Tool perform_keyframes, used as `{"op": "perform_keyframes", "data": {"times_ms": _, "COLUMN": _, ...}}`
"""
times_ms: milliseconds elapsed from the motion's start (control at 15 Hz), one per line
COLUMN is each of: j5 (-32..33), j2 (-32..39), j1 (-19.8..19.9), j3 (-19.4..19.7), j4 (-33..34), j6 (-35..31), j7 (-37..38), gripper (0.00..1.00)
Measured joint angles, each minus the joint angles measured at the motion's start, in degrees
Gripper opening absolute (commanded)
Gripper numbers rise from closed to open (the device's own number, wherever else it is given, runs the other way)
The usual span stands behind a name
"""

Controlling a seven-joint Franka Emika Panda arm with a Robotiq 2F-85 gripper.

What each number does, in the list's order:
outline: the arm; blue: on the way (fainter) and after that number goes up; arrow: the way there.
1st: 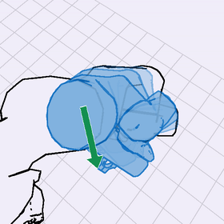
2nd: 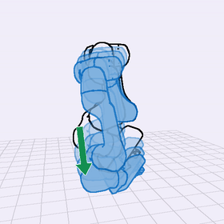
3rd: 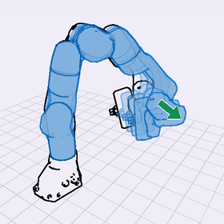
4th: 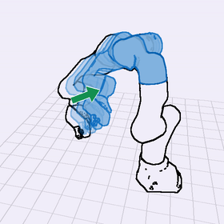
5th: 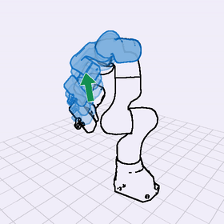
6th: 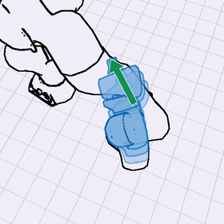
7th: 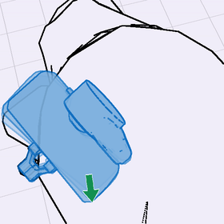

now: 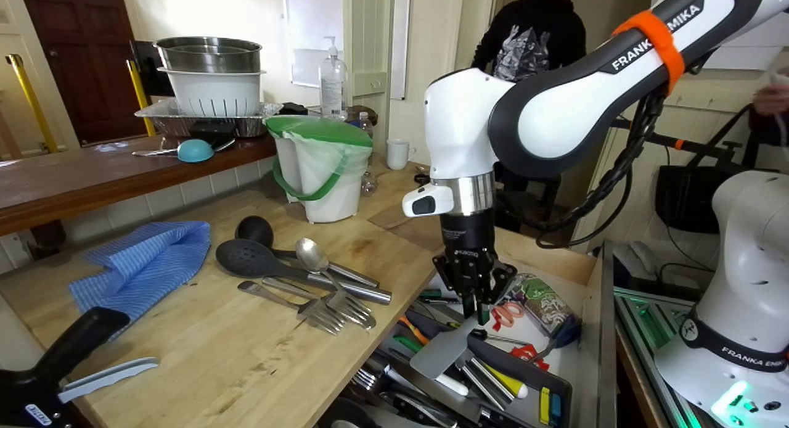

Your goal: Move the black and grey ladle in the drawer to the left, pick up the plastic grey spatula from the table and put it in the drawer

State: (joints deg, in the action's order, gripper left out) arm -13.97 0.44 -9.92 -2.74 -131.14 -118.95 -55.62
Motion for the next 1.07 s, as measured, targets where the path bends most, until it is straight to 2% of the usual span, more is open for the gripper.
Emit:
{"op": "perform_keyframes", "data": {"times_ms": 133, "j5": 0.10, "j2": 0.91, "j1": 0.38, "j3": -0.10, "j4": 0.86, "j6": 0.00, "j7": 0.29, "gripper": 0.23}}
{"op": "perform_keyframes", "data": {"times_ms": 200, "j5": 0.10, "j2": 0.95, "j1": 0.49, "j3": -0.10, "j4": 0.95, "j6": 0.00, "j7": 0.29, "gripper": 0.06}}
{"op": "perform_keyframes", "data": {"times_ms": 467, "j5": -0.66, "j2": 0.96, "j1": 0.90, "j3": -0.92, "j4": 0.60, "j6": -0.98, "j7": 0.80, "gripper": 0.06}}
{"op": "perform_keyframes", "data": {"times_ms": 667, "j5": -2.17, "j2": 0.97, "j1": 0.74, "j3": -3.19, "j4": -1.21, "j6": -3.61, "j7": 3.99, "gripper": 0.06}}
{"op": "perform_keyframes", "data": {"times_ms": 933, "j5": -3.41, "j2": 0.83, "j1": 0.08, "j3": -6.24, "j4": -5.20, "j6": -6.00, "j7": 12.26, "gripper": 0.06}}
{"op": "perform_keyframes", "data": {"times_ms": 1067, "j5": -5.42, "j2": 0.56, "j1": -0.14, "j3": -7.28, "j4": -8.17, "j6": -9.66, "j7": 17.28, "gripper": 0.06}}
